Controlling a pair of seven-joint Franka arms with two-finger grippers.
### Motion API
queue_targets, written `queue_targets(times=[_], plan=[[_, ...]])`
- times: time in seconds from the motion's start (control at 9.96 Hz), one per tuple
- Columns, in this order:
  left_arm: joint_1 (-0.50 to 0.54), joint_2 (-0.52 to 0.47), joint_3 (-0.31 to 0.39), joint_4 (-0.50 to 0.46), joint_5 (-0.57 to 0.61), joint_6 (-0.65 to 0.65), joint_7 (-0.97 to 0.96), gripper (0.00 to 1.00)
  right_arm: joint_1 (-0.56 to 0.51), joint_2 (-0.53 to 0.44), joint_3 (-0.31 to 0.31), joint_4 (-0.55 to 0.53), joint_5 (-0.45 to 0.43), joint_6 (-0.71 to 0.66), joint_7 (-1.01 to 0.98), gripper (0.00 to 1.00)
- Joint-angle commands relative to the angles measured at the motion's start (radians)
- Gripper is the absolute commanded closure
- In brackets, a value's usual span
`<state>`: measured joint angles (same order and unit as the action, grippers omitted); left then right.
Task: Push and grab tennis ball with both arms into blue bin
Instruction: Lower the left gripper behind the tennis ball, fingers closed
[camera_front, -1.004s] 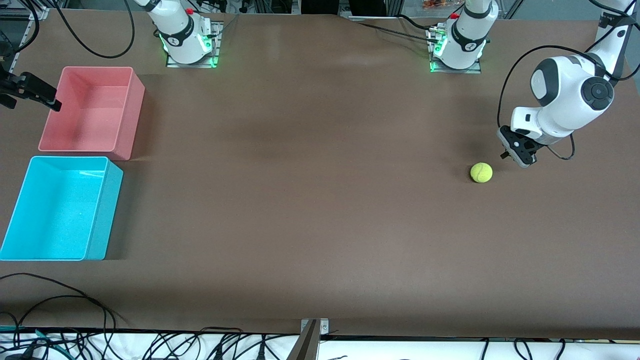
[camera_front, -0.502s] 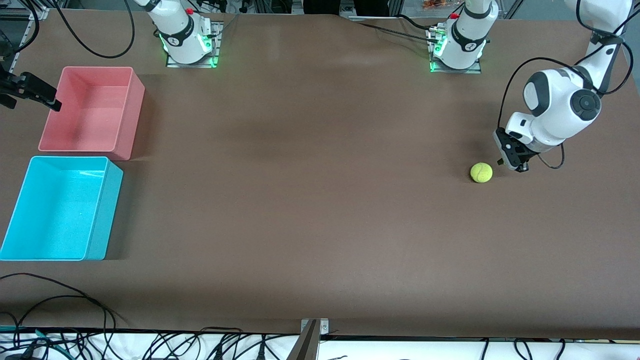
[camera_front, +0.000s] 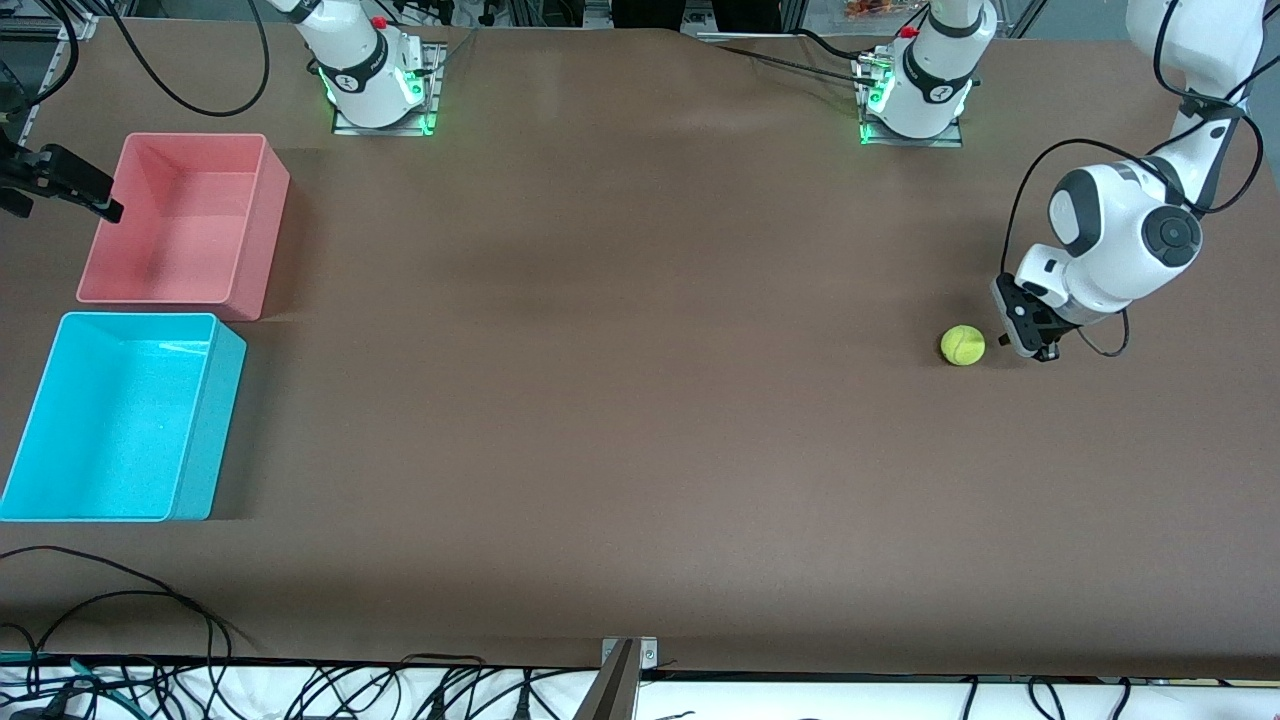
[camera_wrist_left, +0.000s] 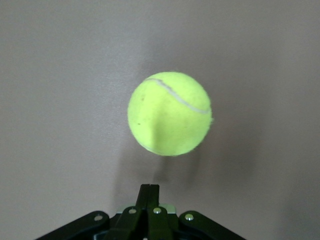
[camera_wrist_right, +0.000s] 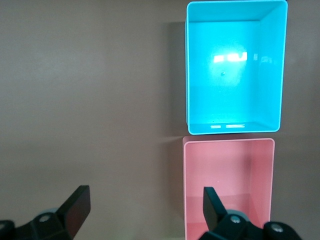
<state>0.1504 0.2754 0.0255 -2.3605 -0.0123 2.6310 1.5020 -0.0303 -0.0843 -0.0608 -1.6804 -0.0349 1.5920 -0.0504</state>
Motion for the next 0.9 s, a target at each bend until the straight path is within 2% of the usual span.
queue_targets(times=[0.0, 0.3, 0.8], plan=[[0.014, 0.079, -0.012, 0.079, -0.017, 0.003, 0.136, 1.00, -0.005, 0.003, 0.001, 0.022, 0.010, -0.021, -0.009, 0.00], [0.014, 0.085, -0.030, 0.089, -0.044, 0.001, 0.268, 1.00, -0.005, 0.003, 0.001, 0.022, 0.010, -0.021, -0.009, 0.00], [0.017, 0.087, -0.059, 0.081, -0.058, 0.001, 0.277, 1.00, -0.005, 0.003, 0.001, 0.022, 0.010, -0.021, -0.009, 0.00]])
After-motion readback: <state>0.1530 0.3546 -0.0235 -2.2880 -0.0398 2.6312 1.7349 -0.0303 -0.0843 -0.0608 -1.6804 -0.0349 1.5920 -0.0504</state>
